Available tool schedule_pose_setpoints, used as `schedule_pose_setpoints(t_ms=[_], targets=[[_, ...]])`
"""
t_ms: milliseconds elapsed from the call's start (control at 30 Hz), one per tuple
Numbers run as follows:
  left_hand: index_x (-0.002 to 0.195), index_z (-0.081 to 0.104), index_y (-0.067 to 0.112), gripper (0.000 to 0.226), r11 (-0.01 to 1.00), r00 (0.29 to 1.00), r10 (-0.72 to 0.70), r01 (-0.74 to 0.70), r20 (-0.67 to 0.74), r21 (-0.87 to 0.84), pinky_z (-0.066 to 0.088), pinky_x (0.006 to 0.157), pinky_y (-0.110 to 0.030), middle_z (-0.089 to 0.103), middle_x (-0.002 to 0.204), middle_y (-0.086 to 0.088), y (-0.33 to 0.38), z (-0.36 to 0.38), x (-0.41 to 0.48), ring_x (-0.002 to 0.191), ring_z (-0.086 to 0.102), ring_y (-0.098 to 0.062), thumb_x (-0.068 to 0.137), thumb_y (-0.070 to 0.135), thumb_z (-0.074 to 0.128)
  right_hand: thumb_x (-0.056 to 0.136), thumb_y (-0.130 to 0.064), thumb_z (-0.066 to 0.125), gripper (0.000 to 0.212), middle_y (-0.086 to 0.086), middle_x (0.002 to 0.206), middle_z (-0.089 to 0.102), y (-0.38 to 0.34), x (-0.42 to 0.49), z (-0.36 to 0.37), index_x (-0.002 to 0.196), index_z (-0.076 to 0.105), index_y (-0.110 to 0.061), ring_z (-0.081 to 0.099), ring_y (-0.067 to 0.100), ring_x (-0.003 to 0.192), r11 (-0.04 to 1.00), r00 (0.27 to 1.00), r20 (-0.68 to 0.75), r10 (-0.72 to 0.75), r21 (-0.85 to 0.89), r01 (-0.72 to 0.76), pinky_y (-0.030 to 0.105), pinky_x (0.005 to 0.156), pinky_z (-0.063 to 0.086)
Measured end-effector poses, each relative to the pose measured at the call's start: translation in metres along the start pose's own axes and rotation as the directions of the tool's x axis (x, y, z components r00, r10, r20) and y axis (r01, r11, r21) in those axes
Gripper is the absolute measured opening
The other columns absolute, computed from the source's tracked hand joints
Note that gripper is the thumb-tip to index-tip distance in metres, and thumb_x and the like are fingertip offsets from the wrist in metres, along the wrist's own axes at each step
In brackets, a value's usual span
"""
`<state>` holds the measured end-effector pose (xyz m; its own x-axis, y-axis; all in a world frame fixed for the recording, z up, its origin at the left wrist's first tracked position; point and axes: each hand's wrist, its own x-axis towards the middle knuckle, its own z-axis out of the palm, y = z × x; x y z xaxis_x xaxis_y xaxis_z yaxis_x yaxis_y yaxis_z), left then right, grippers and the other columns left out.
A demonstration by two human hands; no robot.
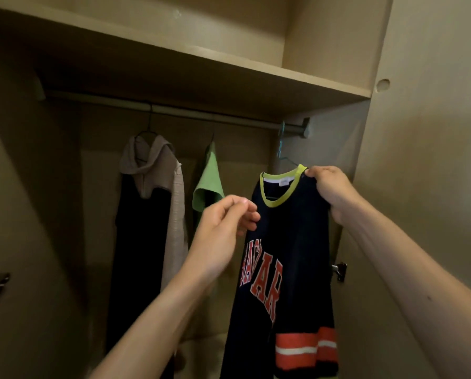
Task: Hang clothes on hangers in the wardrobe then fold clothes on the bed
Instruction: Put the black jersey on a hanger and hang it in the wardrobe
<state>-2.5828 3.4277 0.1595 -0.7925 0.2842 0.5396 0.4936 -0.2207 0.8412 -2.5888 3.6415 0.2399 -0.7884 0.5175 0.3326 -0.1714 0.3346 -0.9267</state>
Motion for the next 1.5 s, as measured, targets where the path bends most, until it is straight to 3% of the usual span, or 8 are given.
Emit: schedule_pose_setpoints(t_ms=[300,467,767,967,1133,1300,1400,1500], targets=[[0.095,0.069,0.011,0.029,0.994,0.993,0.043,-0.032,-0.109,0.103,0.049,0.075,-0.024,0.072,0.095,-0.010,-0.009,0.048,0.072,0.087,0.068,-0.017,0.104,0.022,0.044,0.104,-0.020,0.043,0.028,0.013,0.086,0.063,-0.016,0.141,0.012,0.086,0.062,-0.010,0.060,0.023,0.076,0.999,0.988,0.149,-0.038,0.041,0.032,0.029,0.064,0.044],[0.094,0.068,0.010,0.027,0.988,0.987,0.035,-0.010,-0.155,0.155,0.048,0.065,-0.013,0.071,0.096,-0.014,-0.015,0.061,0.090,0.083,0.065,-0.015,0.104,0.020,0.045,0.105,-0.026,0.044,0.027,0.012,0.094,0.061,-0.017,0.205,0.029,0.118,0.058,-0.007,0.058,0.022,0.080,0.999,0.981,0.193,-0.021,0.054,0.010,0.030,0.057,0.041],[0.092,0.068,0.014,0.027,0.972,0.970,0.014,0.044,-0.244,0.230,0.046,0.081,-0.029,0.071,0.090,-0.002,-0.027,0.067,0.098,0.087,0.065,-0.015,0.103,0.025,0.046,0.105,-0.026,0.043,0.047,0.013,0.135,0.053,0.029,0.263,0.059,0.148,0.037,-0.009,0.056,0.030,0.116,0.998,0.974,0.226,0.034,-0.064,-0.020,0.035,0.083,0.044],[0.092,0.068,0.014,0.028,0.965,0.961,-0.005,0.077,-0.277,0.250,0.044,0.078,-0.030,0.071,0.084,0.003,-0.038,0.073,0.107,0.082,0.065,-0.012,0.103,0.022,0.044,0.103,-0.027,0.046,0.035,0.013,0.122,0.059,0.062,0.277,0.058,0.128,0.055,-0.005,0.058,0.031,0.112,0.958,0.975,0.220,-0.032,-0.270,0.092,0.040,0.094,0.050],[0.094,0.068,0.012,0.027,0.955,0.968,-0.017,0.090,-0.249,0.284,0.044,0.076,-0.026,0.072,0.089,-0.002,-0.048,0.083,0.118,0.084,0.066,-0.013,0.104,0.022,0.045,0.100,-0.032,0.052,0.029,0.012,0.110,0.066,0.070,0.283,0.055,0.107,0.064,-0.007,0.062,0.028,0.097,0.855,0.943,0.324,-0.081,-0.464,0.233,0.036,0.080,0.050],[0.094,0.068,0.014,0.027,0.952,0.963,-0.018,0.098,-0.267,0.288,0.045,0.076,-0.027,0.073,0.092,-0.006,-0.057,0.084,0.120,0.084,0.067,-0.013,0.103,0.024,0.045,0.094,-0.043,0.059,0.029,0.005,0.108,0.066,0.071,0.265,0.055,0.110,0.064,-0.019,0.063,0.029,0.101,0.735,0.946,0.284,-0.154,-0.608,0.301,0.040,0.085,0.052],[0.094,0.068,0.014,0.027,0.957,0.956,-0.015,0.099,-0.294,0.271,0.045,0.078,-0.030,0.072,0.089,-0.002,-0.056,0.078,0.117,0.084,0.066,-0.014,0.104,0.023,0.045,0.095,-0.041,0.059,0.019,0.002,0.102,0.065,0.064,0.235,0.056,0.101,0.062,-0.024,0.063,0.028,0.099,0.734,0.919,0.210,-0.335,-0.553,0.394,0.038,0.080,0.047],[0.094,0.068,0.013,0.028,0.962,0.938,-0.009,0.103,-0.346,0.253,0.044,0.080,-0.033,0.071,0.088,-0.001,-0.051,0.061,0.108,0.085,0.066,-0.016,0.105,0.023,0.045,0.093,-0.042,0.061,0.018,-0.005,0.087,0.064,0.059,0.196,0.067,0.085,0.060,-0.027,0.061,0.019,0.087,0.798,0.863,0.332,-0.380,-0.354,0.488,0.036,0.075,0.044]])
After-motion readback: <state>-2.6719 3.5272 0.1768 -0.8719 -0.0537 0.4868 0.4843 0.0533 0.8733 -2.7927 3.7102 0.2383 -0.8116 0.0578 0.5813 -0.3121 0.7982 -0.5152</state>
